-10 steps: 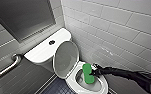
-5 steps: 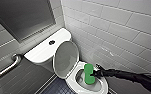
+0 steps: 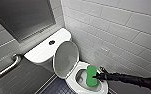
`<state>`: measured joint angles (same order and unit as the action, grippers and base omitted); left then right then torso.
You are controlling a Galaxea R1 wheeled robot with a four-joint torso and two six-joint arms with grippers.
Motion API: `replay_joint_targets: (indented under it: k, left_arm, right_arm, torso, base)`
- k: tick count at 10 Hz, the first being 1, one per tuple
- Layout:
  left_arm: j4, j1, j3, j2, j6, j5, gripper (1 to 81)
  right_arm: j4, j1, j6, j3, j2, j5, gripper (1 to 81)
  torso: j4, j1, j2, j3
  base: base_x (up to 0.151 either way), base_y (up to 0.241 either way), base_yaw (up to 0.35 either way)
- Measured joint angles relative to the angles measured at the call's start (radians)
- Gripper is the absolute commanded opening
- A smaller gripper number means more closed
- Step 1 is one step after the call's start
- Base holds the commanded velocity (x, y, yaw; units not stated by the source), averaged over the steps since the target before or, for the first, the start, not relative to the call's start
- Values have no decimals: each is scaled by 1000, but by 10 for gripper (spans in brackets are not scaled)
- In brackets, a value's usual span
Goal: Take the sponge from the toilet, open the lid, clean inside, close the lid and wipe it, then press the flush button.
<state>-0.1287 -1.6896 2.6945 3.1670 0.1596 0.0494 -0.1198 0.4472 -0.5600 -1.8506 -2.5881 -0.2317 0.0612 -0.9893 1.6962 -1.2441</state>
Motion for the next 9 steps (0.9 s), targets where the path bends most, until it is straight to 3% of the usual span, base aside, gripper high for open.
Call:
replay_joint_targets:
  k: [9]
  left_arm:
    - [-7, 0, 0, 0, 0, 0, 811]
  right_arm:
    - [-2, 60, -4, 161, 146, 93, 10]
  torso:
    - [0, 0, 0, 0]
  base:
    - [0, 0, 0]
